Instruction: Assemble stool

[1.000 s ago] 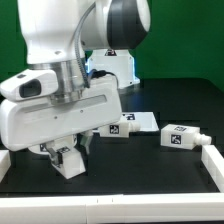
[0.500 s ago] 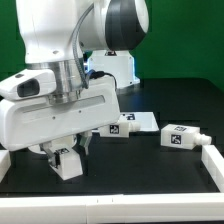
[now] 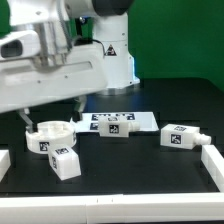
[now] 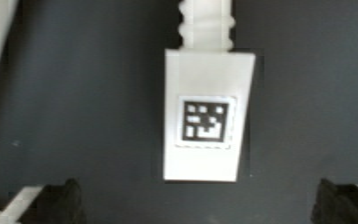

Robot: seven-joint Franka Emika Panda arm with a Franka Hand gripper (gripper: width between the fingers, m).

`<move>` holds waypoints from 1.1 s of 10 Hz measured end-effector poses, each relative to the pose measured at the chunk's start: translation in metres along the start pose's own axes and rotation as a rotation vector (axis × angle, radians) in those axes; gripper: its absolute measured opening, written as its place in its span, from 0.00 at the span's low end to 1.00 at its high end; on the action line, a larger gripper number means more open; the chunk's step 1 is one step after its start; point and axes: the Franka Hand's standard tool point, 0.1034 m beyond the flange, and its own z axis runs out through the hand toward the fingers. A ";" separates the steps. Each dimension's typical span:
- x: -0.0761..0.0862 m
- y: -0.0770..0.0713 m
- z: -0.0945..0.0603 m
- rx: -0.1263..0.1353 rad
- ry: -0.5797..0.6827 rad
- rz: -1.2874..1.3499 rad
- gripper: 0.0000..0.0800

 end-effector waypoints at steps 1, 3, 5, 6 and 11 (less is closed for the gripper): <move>0.000 -0.002 0.002 0.003 -0.004 -0.004 0.81; -0.006 -0.005 0.010 0.000 -0.003 0.006 0.81; -0.050 -0.011 0.027 0.038 -0.055 -0.010 0.81; -0.070 -0.003 0.029 0.024 -0.062 0.018 0.81; -0.088 -0.009 0.034 0.037 -0.084 0.052 0.81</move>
Offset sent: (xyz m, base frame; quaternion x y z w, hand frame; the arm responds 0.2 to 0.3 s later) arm -0.0764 0.0308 -0.0797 0.0428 -0.0079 0.0624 0.9971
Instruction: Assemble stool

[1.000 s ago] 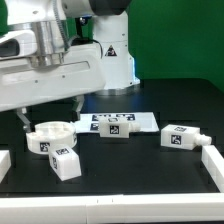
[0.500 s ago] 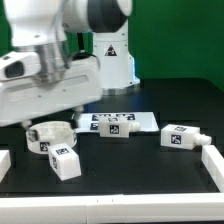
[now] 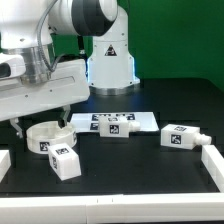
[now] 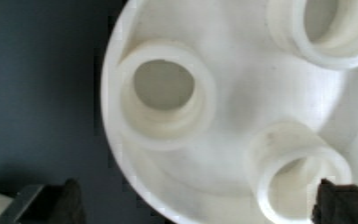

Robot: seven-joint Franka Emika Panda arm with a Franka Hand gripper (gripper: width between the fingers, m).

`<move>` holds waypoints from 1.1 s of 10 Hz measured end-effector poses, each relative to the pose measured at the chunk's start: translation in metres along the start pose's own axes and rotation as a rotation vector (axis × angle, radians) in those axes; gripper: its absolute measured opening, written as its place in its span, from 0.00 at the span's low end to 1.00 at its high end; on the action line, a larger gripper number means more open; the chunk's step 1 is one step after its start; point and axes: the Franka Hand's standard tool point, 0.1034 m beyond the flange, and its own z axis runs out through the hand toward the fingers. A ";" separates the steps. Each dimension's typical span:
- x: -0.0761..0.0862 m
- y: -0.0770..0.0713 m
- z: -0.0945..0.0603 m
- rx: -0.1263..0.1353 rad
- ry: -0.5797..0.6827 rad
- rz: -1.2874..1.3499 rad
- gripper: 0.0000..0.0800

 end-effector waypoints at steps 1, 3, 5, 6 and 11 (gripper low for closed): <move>-0.007 0.003 0.001 0.020 -0.014 0.003 0.81; -0.024 0.014 0.002 0.033 -0.026 -0.002 0.81; -0.028 0.018 0.007 0.035 -0.030 0.006 0.81; -0.029 0.016 0.015 0.028 -0.031 0.005 0.81; -0.026 0.010 0.028 0.030 -0.039 0.009 0.47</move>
Offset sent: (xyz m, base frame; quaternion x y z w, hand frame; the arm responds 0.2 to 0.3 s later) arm 0.0010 -0.0325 0.0023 0.0146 0.0058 -0.0102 0.9998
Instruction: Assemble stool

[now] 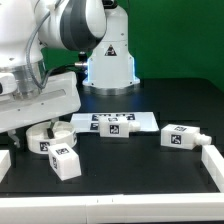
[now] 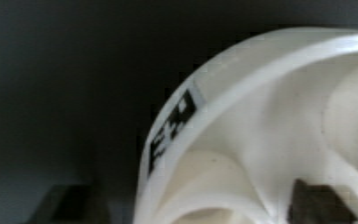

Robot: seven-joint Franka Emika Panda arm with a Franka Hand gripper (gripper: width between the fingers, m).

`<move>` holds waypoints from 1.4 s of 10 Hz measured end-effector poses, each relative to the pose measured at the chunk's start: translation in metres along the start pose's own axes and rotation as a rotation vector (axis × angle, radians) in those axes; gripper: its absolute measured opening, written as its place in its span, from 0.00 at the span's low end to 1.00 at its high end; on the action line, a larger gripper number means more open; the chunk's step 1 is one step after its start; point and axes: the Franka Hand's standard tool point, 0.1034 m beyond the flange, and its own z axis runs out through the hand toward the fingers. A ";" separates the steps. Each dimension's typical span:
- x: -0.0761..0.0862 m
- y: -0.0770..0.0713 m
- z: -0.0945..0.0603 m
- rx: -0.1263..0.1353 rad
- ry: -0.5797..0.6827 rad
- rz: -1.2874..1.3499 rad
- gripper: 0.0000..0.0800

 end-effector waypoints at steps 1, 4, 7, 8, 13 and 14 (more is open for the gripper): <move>0.000 0.000 0.000 0.000 0.000 0.000 0.47; 0.006 -0.004 -0.006 -0.007 0.006 -0.007 0.40; 0.056 -0.037 -0.055 0.034 -0.005 0.112 0.40; 0.087 -0.051 -0.068 0.034 -0.009 0.148 0.40; 0.168 -0.071 -0.049 -0.002 0.010 0.237 0.40; 0.169 -0.071 -0.048 -0.002 0.010 0.236 0.40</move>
Offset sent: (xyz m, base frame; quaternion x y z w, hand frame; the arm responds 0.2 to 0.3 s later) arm 0.0007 0.0068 0.0170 -0.0280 -0.0180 -0.0216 0.9992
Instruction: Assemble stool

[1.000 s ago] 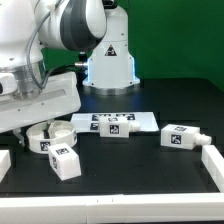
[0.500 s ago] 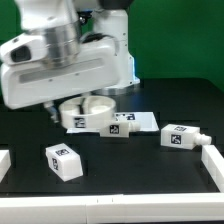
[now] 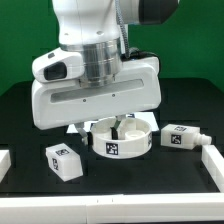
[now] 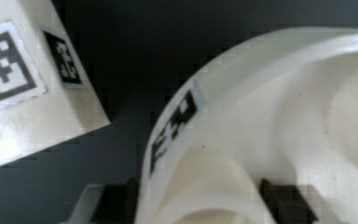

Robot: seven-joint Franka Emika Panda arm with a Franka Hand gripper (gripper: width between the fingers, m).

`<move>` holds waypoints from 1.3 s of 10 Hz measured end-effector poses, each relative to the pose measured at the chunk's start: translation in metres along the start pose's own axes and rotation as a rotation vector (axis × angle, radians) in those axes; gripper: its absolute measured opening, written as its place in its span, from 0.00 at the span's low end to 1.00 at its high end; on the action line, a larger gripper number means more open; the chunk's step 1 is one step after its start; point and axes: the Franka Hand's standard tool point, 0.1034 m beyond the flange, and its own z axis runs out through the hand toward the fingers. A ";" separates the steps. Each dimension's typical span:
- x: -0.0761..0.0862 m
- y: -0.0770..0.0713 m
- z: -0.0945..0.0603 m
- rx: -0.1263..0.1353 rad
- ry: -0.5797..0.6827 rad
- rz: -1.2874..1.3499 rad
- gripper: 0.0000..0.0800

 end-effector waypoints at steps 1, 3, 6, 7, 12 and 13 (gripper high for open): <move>0.000 0.000 0.001 0.001 -0.002 0.000 0.40; 0.024 -0.014 0.012 -0.011 0.003 0.049 0.40; 0.073 -0.035 0.028 -0.016 0.035 0.100 0.40; 0.072 -0.034 0.029 -0.016 0.034 0.103 0.40; 0.081 -0.052 0.046 -0.013 0.024 0.118 0.40; 0.084 -0.059 0.051 -0.011 0.019 0.121 0.40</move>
Offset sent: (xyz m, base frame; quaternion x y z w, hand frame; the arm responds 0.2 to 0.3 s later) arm 0.0919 0.0356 -0.0254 -0.0474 0.0135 0.0493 0.9976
